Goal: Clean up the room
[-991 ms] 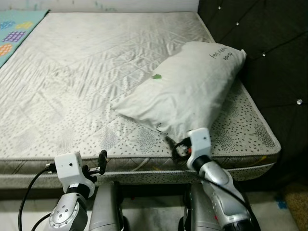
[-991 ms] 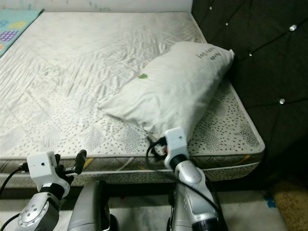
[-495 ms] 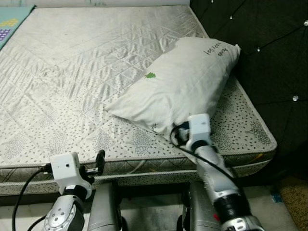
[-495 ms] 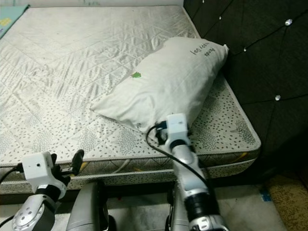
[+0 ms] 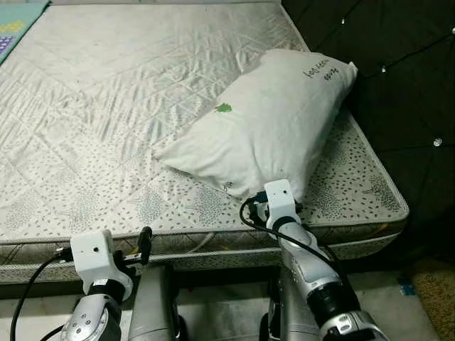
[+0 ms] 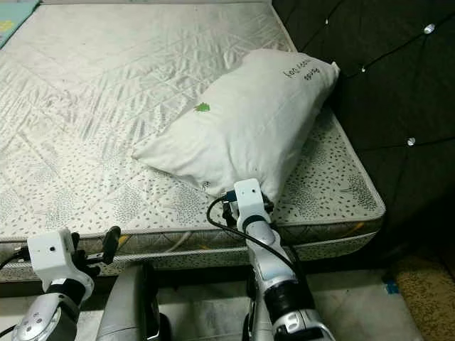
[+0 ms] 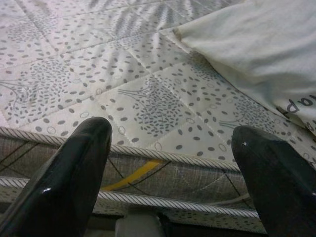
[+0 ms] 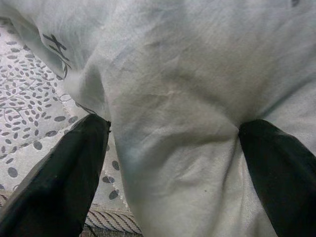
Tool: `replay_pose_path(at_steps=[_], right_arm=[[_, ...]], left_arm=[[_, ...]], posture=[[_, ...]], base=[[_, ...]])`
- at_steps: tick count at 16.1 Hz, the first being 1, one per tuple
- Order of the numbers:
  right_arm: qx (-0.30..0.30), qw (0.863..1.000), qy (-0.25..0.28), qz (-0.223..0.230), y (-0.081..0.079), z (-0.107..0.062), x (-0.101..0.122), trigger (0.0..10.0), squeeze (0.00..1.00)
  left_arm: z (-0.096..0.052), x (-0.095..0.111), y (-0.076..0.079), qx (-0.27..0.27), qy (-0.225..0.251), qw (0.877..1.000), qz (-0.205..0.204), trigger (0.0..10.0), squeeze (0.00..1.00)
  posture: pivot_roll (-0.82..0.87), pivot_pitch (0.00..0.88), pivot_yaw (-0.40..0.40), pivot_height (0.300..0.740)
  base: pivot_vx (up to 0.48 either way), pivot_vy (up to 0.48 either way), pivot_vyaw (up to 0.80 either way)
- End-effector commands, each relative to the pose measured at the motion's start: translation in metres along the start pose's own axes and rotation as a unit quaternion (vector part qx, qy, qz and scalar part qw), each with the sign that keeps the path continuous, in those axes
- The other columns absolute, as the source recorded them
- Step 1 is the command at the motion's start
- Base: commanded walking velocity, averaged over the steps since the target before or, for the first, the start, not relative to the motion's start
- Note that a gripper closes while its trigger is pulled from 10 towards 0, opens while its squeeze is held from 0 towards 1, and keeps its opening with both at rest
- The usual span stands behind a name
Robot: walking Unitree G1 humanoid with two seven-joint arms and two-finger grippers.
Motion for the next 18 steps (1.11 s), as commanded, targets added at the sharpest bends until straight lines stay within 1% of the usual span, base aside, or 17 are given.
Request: replay_pose_path(at_steps=[1,2,4,11,12,13,14,15,16,17,18], right_arm=[[0.007,1.0,-0.018,0.003,-0.005,0.0,-0.008,5.7,0.0],[0.018,1.0,-0.013,0.009,-0.011,0.001,-0.005,0.0,0.0],[0.023,1.0,-0.006,0.015,-0.016,0.002,-0.002,0.0,0.0],[0.021,1.0,0.005,0.017,-0.014,0.005,0.003,0.0,0.0],[0.023,1.0,0.012,0.014,-0.015,0.006,0.005,3.8,0.0],[0.004,1.0,0.015,0.018,-0.011,0.007,0.006,10.0,0.0],[0.0,0.999,0.019,0.028,-0.009,0.007,0.007,10.0,0.0],[-0.023,0.998,0.03,0.047,-0.001,0.007,0.01,10.0,0.0],[-0.032,0.997,0.032,0.064,0.004,0.008,0.01,3.6,0.0],[-0.044,0.996,0.028,0.077,0.01,0.008,0.008,0.0,0.0],[-0.054,0.994,0.027,0.088,0.017,0.009,0.007,1.4,0.0]], left_arm=[[-0.001,0.002,-0.002,0.004,-0.001,1.0,0.003,10.0,0.0],[-0.001,0.002,-0.002,0.003,-0.002,1.0,0.004,10.0,0.0],[0.0,0.002,0.0,0.003,0.0,1.0,0.005,10.0,0.0],[0.006,0.003,0.003,0.002,0.006,1.0,0.001,10.0,0.0],[0.007,0.003,0.004,0.001,0.009,1.0,0.0,10.0,0.0],[0.008,0.004,0.004,0.002,0.011,1.0,-0.001,10.0,0.0],[0.008,0.004,0.004,0.002,0.012,1.0,-0.002,10.0,0.0],[0.009,0.004,0.004,0.002,0.014,1.0,-0.002,10.0,0.0],[0.011,0.004,0.004,0.002,0.015,1.0,-0.003,10.0,0.0],[0.013,0.003,0.005,0.002,0.016,1.0,-0.004,10.0,0.0],[0.015,0.004,0.005,0.001,0.018,1.0,-0.005,10.0,0.0]], posture=[[0.07,0.174,0.007,0.561],[0.07,0.171,0.007,0.561],[0.07,0.166,0.004,0.561],[0.06,0.149,-0.006,0.561],[0.06,0.141,-0.008,0.561],[0.06,0.134,-0.01,0.561],[0.06,0.133,-0.011,0.561],[0.05,0.128,-0.011,0.561],[0.05,0.118,-0.009,0.561],[0.04,0.109,-0.01,0.561],[0.04,0.103,-0.01,0.561]], base=[[0.0,0.0,0.0],[0.0,0.0,0.0],[0.0,0.0,0.0],[0.0,0.0,0.0],[0.0,0.0,0.0],[0.0,0.0,0.0],[0.0,0.0,0.0],[0.0,0.0,0.0],[0.0,0.0,0.0],[0.0,0.0,0.0],[0.0,0.0,0.0]])
Point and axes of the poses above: a point about 5 cm out from each wrist's last joint towards the gripper, its own z axis pointing out of the wrist towards the gripper, its own x axis along the axis of the wrist's last joint, y = z × x, the point moved 1 cm from there along z, pointing out of the wrist towards the gripper, and after that the axes turned 9 degrees about -z, right-handed, at the moved point
